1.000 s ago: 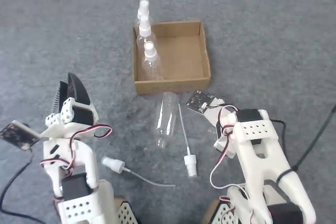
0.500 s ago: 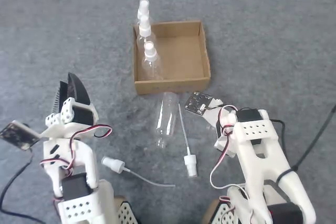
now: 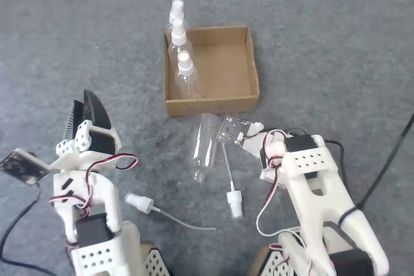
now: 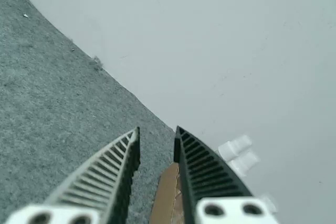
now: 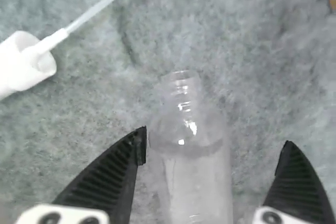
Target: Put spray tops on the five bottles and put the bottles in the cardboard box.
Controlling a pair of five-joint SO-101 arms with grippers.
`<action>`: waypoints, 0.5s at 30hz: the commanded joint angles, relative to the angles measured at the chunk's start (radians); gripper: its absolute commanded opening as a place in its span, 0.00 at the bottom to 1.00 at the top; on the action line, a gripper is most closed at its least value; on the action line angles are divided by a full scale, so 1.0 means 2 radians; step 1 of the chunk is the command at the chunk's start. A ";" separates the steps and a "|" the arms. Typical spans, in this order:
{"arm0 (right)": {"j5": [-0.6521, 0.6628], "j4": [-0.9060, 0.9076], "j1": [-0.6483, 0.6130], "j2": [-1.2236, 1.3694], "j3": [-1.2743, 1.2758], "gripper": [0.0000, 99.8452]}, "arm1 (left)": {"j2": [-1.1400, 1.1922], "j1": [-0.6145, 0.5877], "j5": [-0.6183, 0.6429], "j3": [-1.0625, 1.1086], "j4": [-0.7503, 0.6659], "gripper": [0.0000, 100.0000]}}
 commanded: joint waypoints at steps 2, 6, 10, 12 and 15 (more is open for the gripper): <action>0.032 -0.033 0.001 0.052 -0.038 0.33 | -0.006 -0.002 0.002 -0.004 -0.018 0.10; 0.034 -0.057 0.006 0.086 -0.044 0.31 | -0.006 -0.002 0.002 -0.004 -0.018 0.10; 0.034 -0.053 0.012 0.099 -0.067 0.21 | -0.006 -0.002 0.002 -0.004 -0.018 0.10; 0.034 -0.055 0.016 0.098 -0.068 0.16 | -0.006 -0.002 0.002 -0.004 -0.018 0.10; 0.032 -0.049 0.021 0.090 -0.068 0.10 | -0.006 -0.002 0.002 -0.004 -0.018 0.10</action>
